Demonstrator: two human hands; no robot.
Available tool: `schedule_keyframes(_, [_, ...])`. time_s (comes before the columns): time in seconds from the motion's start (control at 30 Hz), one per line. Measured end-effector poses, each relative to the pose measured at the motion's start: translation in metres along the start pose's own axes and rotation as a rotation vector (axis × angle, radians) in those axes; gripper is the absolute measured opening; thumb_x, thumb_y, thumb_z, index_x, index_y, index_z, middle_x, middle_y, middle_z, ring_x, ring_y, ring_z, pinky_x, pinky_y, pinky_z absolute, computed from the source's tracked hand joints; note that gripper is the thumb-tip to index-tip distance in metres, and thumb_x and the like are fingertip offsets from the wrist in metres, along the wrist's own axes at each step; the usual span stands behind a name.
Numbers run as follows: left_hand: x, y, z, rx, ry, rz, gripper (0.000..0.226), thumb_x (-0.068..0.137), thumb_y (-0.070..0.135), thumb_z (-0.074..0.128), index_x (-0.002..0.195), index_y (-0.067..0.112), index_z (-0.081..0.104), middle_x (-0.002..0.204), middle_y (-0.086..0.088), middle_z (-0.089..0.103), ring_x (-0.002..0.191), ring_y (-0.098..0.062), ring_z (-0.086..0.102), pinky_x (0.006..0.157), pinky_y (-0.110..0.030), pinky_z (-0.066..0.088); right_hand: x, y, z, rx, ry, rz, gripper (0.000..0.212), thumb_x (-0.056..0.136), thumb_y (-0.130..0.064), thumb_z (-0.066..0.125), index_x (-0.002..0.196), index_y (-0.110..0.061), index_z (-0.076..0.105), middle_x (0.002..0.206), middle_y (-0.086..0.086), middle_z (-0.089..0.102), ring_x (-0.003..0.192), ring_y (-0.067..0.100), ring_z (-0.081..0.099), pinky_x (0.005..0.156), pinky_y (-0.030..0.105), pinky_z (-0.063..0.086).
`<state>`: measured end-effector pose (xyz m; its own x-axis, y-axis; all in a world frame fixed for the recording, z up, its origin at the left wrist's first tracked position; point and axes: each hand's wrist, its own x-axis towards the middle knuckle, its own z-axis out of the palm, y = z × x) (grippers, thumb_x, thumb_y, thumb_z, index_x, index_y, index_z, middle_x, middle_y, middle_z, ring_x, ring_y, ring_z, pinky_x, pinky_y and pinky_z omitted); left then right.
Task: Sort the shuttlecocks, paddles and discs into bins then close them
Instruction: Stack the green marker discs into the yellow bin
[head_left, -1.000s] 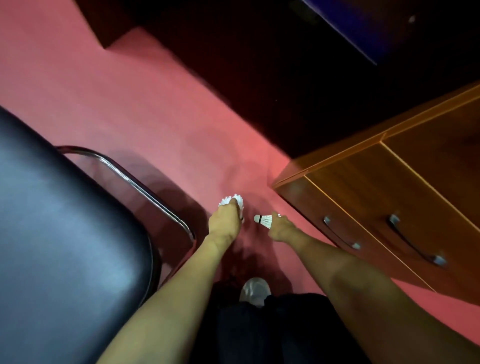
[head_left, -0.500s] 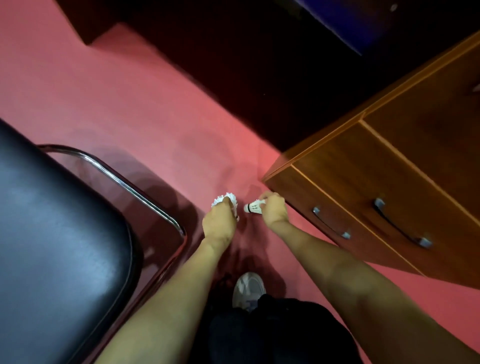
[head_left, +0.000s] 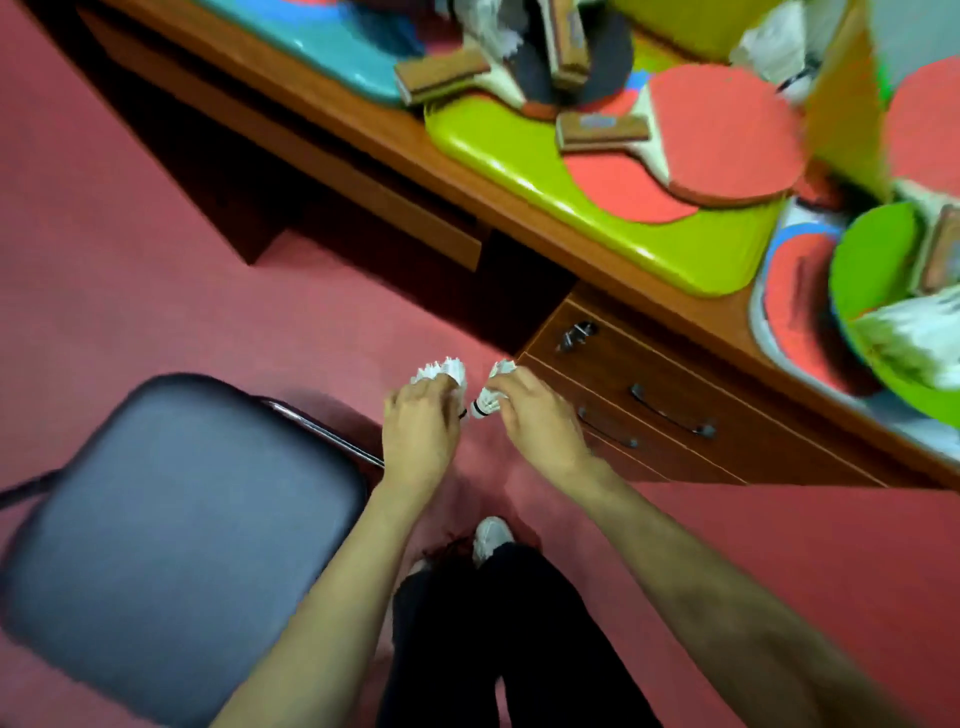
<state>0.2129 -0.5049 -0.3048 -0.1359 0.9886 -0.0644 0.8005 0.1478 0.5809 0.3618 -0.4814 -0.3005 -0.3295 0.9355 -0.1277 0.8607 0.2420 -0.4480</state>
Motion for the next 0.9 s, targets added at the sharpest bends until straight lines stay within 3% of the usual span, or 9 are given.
schedule_keyframes(0.27, [-0.004, 0.097, -0.147, 0.011, 0.119, 0.229, 0.010, 0.083, 0.012, 0.052, 0.077, 0.015, 0.059, 0.068, -0.001, 0.061, 0.067, -0.028, 0.054, 0.071, -0.035, 0.037, -0.034, -0.079, -0.173, 0.068, 0.258, -0.093, 0.022, 0.085, -0.007, 0.056, 0.104, -0.015, 0.065, 0.096, 0.003, 0.060, 0.088, 0.026, 0.062, 0.066, 0.035, 0.051])
schedule_keyframes(0.53, [0.069, 0.163, -0.214, 0.016, 0.254, 0.421, 0.007, 0.083, 0.009, 0.062, 0.078, 0.014, 0.061, 0.065, -0.001, 0.058, 0.065, -0.028, 0.054, 0.068, -0.030, 0.029, 0.014, -0.080, -0.281, 0.100, 0.519, -0.082, 0.025, 0.087, -0.008, 0.054, 0.109, -0.016, 0.063, 0.102, 0.004, 0.062, 0.089, 0.026, 0.063, 0.071, 0.040, 0.053])
schedule_keyframes(0.73, [0.161, 0.208, -0.231, 0.032, 0.326, 0.482, 0.010, 0.088, 0.021, 0.056, 0.084, 0.014, 0.063, 0.075, -0.003, 0.064, 0.074, -0.030, 0.058, 0.071, -0.032, 0.030, 0.091, -0.068, -0.343, 0.074, 0.616, -0.121, 0.026, 0.085, -0.006, 0.053, 0.108, -0.013, 0.063, 0.103, 0.006, 0.062, 0.092, 0.028, 0.062, 0.071, 0.040, 0.052])
schedule_keyframes(0.9, [0.236, 0.236, -0.255, -0.003, 0.386, 0.478, 0.017, 0.088, 0.026, 0.049, 0.088, 0.016, 0.063, 0.081, -0.004, 0.066, 0.079, -0.030, 0.060, 0.073, -0.039, 0.040, 0.169, -0.057, -0.393, 0.091, 0.671, -0.179, 0.026, 0.085, -0.010, 0.050, 0.107, -0.012, 0.064, 0.104, 0.008, 0.062, 0.097, 0.030, 0.061, 0.076, 0.044, 0.052])
